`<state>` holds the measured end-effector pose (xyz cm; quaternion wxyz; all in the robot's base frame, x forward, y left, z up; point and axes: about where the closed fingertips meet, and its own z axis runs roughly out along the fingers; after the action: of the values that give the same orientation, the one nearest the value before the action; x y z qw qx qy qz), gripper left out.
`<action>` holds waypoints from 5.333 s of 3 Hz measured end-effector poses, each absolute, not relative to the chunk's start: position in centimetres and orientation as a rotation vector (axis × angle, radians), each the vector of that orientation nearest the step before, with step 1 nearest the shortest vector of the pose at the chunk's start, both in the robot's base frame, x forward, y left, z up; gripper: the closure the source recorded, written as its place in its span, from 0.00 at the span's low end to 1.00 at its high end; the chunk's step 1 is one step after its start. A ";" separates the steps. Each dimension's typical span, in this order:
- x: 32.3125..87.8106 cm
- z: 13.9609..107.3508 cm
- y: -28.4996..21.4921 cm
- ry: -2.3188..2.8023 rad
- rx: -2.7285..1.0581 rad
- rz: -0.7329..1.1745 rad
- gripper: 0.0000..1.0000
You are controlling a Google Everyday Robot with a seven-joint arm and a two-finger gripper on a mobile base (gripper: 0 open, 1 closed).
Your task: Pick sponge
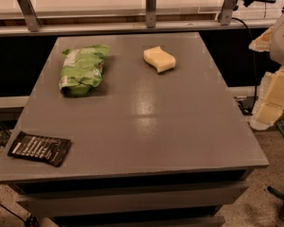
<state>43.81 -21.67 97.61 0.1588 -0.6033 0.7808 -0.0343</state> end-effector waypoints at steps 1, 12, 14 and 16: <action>43.8 97.6 -21.7 2.232 -1.725 -0.098 0.00; 71.7 87.1 -11.0 1.883 -1.371 0.476 0.00; 73.3 83.9 -9.0 1.912 -1.363 0.578 0.18; 73.2 84.4 -8.0 1.899 -1.363 0.595 0.65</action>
Offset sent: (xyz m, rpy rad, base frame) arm 0.0392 0.0276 0.0056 0.1254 -0.0359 0.1185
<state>73.25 -8.02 84.38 0.3568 -0.5279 0.7355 0.2304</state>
